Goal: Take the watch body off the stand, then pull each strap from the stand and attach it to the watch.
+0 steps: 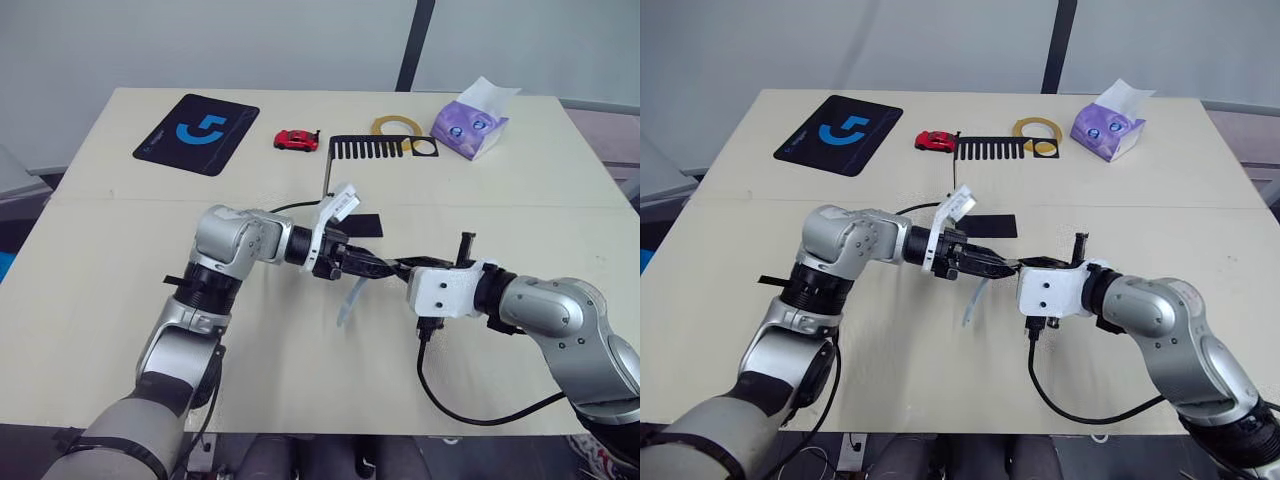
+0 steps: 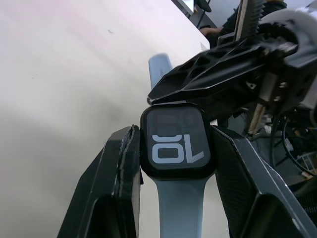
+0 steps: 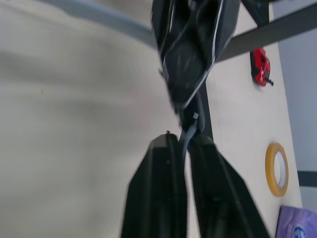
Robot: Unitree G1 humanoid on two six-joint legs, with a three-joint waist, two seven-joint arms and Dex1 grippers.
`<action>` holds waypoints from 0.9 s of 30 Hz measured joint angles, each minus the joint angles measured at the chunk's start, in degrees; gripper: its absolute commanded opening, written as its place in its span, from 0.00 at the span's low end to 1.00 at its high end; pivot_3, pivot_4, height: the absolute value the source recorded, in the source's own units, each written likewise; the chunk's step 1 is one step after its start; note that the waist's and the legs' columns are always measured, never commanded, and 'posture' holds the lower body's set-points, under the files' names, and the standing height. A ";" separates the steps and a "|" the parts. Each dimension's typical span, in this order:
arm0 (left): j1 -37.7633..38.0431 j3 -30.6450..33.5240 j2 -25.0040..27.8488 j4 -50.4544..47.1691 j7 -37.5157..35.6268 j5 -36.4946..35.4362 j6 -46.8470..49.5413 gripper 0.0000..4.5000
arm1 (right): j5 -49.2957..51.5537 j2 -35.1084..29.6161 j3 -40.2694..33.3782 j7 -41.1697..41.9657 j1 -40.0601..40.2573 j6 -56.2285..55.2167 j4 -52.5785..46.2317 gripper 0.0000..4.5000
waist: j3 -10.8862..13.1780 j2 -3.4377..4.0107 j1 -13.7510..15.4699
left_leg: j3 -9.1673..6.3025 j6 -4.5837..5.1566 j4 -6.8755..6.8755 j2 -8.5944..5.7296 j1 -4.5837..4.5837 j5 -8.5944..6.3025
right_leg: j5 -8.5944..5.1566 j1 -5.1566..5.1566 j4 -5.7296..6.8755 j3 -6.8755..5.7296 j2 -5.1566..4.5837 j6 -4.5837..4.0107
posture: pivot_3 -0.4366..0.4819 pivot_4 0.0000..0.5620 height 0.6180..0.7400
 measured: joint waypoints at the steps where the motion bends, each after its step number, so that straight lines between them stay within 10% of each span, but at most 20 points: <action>1: 0.04 -2.23 1.05 -0.19 -1.99 0.61 -3.79 0.38 | 3.89 -0.05 -2.89 1.90 0.76 1.61 -3.00 0.57 | 0.00 0.00 -0.01 | 0.01 0.00 -0.01 -0.01 -0.01 0.00 | 0.00 0.00 -0.02 0.00 0.00 0.00 | 0.48 0.27 0.98; 6: 2.66 -6.34 8.03 -1.29 -10.06 3.94 -18.60 0.38 | 25.85 -0.12 -20.94 10.21 6.60 17.42 -8.25 0.99 | 0.00 0.00 -0.04 | 0.01 -0.01 0.01 0.03 0.02 -0.01 | 0.00 0.00 0.01 0.01 0.01 -0.01 | 0.48 0.27 0.98; 15: 5.85 -7.89 13.54 -5.63 -20.87 8.34 -40.77 0.38 | 59.43 -6.82 -44.78 15.62 9.69 40.81 -5.45 0.99 | 0.00 0.01 0.02 | -0.02 0.03 -0.01 0.02 0.03 -0.03 | 0.00 0.00 0.00 0.05 -0.09 -0.01 | 0.48 0.27 0.98; 27: 14.69 -8.93 15.65 -12.88 -18.40 13.66 -48.13 0.38 | 65.48 -8.84 -45.35 10.04 15.18 39.25 -5.86 0.99 | 0.00 0.00 0.17 | -0.01 0.08 0.00 -0.03 0.03 -0.05 | 0.01 0.01 0.01 0.07 -0.10 0.01 | 0.48 0.27 0.98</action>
